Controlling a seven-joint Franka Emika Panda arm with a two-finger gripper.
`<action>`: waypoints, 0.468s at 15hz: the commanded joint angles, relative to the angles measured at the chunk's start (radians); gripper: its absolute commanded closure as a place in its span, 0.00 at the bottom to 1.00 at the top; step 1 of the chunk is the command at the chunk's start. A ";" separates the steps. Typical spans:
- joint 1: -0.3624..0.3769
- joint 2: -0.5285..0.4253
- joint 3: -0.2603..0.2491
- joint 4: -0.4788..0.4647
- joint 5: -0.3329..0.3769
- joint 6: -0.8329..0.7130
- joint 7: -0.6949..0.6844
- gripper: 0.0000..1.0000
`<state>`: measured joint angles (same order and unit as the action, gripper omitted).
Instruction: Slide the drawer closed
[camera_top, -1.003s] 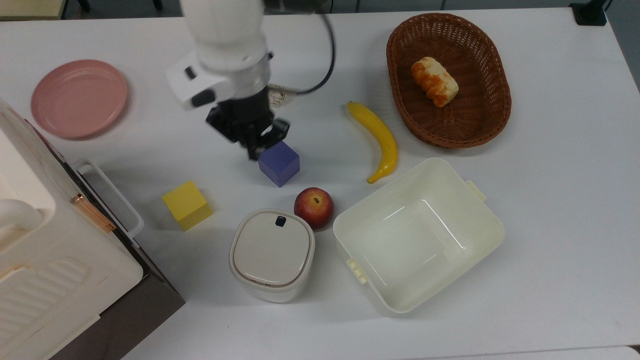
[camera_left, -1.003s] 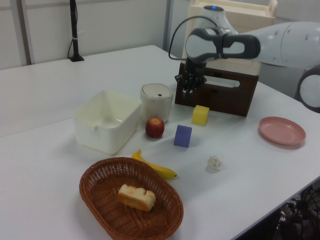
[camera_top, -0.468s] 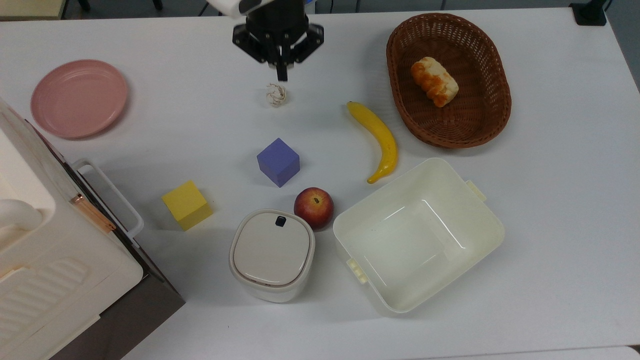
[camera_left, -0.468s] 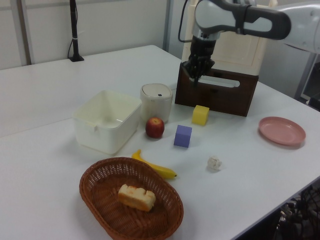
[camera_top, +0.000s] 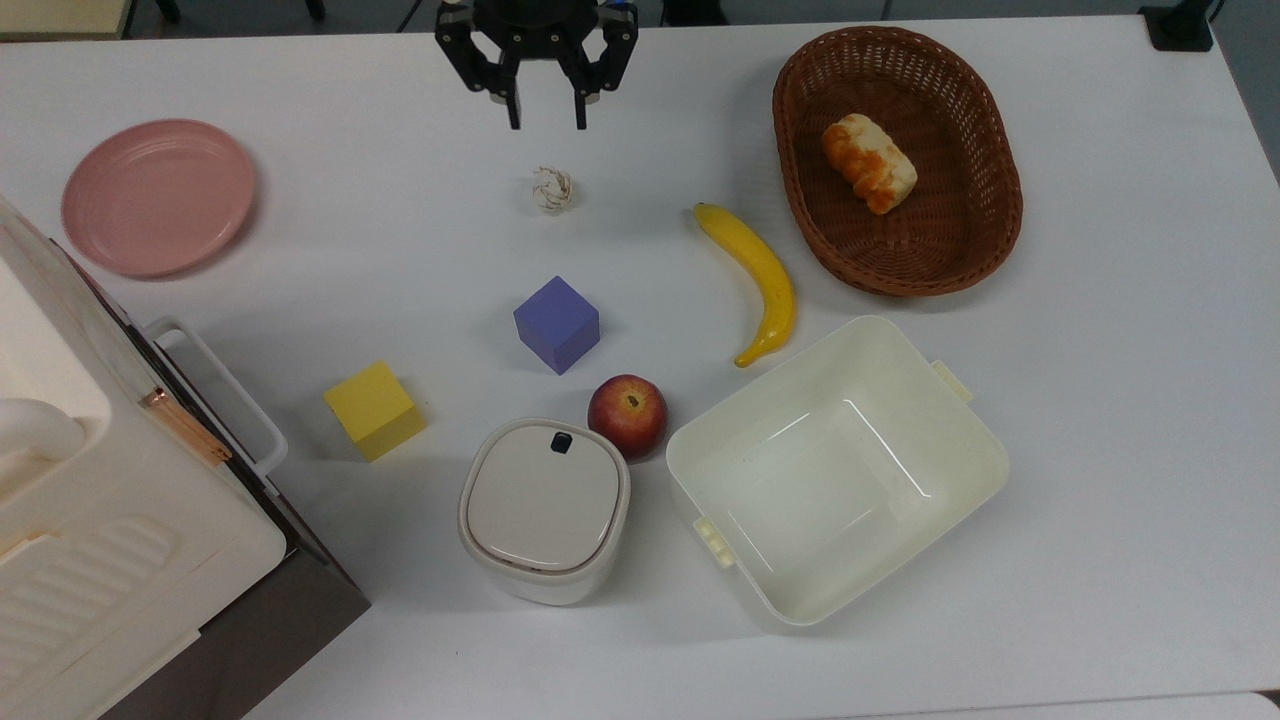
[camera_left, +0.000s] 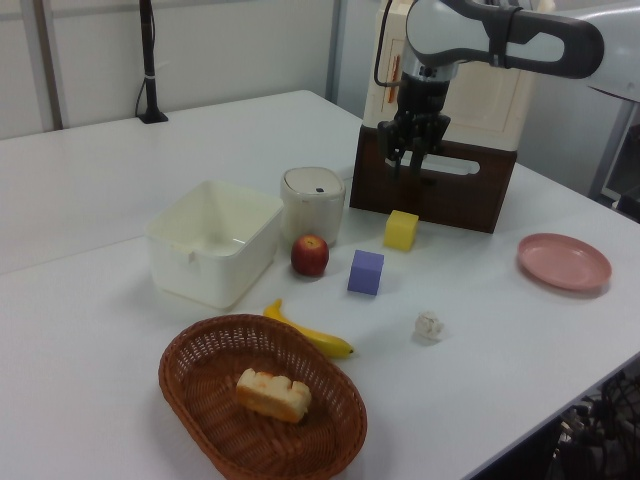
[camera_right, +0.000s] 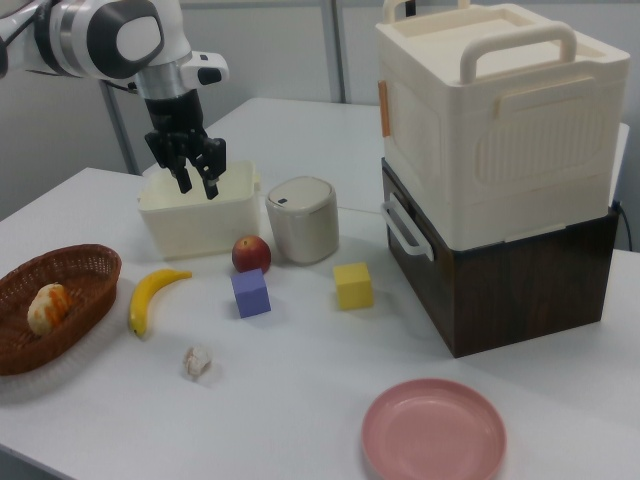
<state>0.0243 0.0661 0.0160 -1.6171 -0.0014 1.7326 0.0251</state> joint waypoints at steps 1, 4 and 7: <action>0.026 -0.057 -0.056 -0.038 0.006 -0.001 -0.013 0.00; 0.028 -0.060 -0.057 -0.035 0.006 -0.001 -0.002 0.00; 0.022 -0.063 -0.060 -0.030 0.036 -0.015 -0.004 0.00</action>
<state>0.0282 0.0371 -0.0212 -1.6170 -0.0012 1.7326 0.0252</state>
